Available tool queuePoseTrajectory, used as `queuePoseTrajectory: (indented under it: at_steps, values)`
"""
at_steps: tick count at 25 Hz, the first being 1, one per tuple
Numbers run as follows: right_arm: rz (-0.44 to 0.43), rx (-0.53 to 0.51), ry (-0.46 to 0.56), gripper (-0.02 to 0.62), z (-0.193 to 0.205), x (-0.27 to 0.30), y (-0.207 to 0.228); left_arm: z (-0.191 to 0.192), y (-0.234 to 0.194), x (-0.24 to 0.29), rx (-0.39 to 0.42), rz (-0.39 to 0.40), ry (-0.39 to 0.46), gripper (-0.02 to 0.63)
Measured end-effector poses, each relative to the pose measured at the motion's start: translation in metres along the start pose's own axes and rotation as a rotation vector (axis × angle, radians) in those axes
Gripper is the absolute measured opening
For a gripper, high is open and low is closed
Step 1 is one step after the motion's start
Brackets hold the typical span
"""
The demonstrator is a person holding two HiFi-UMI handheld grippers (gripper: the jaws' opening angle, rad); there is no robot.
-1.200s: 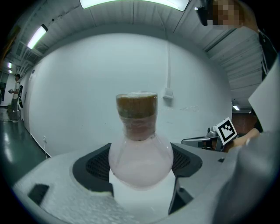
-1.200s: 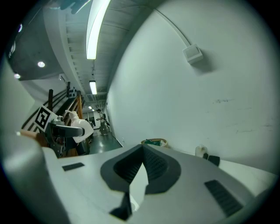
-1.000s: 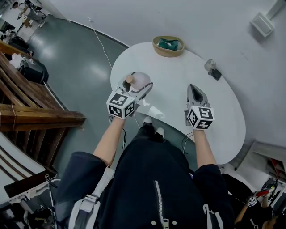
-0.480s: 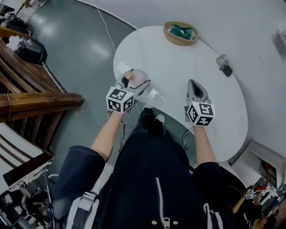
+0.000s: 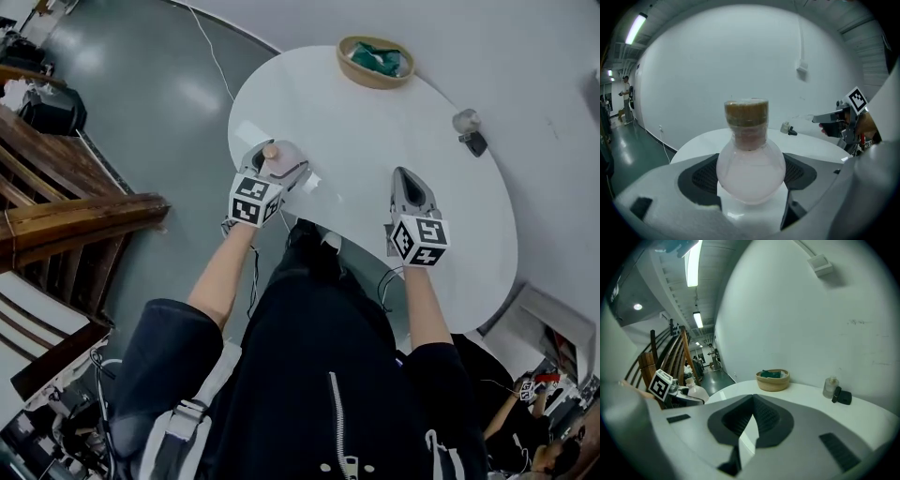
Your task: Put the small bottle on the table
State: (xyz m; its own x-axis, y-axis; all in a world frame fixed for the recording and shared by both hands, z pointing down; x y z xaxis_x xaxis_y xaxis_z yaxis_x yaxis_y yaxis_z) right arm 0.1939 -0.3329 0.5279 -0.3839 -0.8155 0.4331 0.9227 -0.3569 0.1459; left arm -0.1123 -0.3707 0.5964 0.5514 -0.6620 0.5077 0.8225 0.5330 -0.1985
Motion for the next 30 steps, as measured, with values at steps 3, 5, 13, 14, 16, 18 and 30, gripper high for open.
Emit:
queuePoseTrajectory:
  at_steps: [3, 5, 13, 14, 16, 18, 30]
  values:
    - [0.027, 0.008, -0.008, 0.003, 0.0, -0.002, 0.008, 0.009, -0.008, 0.018, 0.001, 0.015, -0.039, 0.396]
    - [0.041, 0.015, -0.013, 0.003, 0.001, -0.002, 0.011, 0.014, -0.015, 0.029, 0.003, 0.018, -0.064, 0.396]
    - [0.09, 0.052, -0.051, 0.003, 0.015, -0.001, 0.02, 0.022, -0.041, 0.079, 0.041, 0.018, -0.135, 0.396]
    - [0.095, 0.055, -0.054, 0.003, 0.016, -0.001, 0.021, 0.022, -0.044, 0.084, 0.045, 0.017, -0.139, 0.396]
    - [0.108, 0.061, -0.059, 0.003, 0.018, -0.001, 0.023, 0.021, -0.05, 0.093, 0.055, 0.016, -0.154, 0.396]
    - [0.123, 0.071, -0.064, 0.003, 0.02, -0.003, 0.024, 0.023, -0.053, 0.101, 0.064, 0.024, -0.175, 0.396]
    - [0.195, 0.112, -0.08, 0.003, 0.027, -0.009, 0.025, 0.03, -0.061, 0.132, 0.126, 0.047, -0.246, 0.396]
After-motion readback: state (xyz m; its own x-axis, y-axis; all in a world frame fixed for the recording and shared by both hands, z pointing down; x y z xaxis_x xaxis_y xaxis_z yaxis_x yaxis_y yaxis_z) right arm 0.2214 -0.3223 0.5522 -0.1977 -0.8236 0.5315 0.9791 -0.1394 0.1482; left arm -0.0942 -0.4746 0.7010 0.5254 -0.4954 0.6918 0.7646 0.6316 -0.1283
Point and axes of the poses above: the fingertips, and each gripper's own axes: x forward along the fingers, y to its right, z out of its underside, the point moved 8 cm from there along -x, backward along the fingers, and after that the axes turned 3 degrees about -x, right-handed, at the moved point
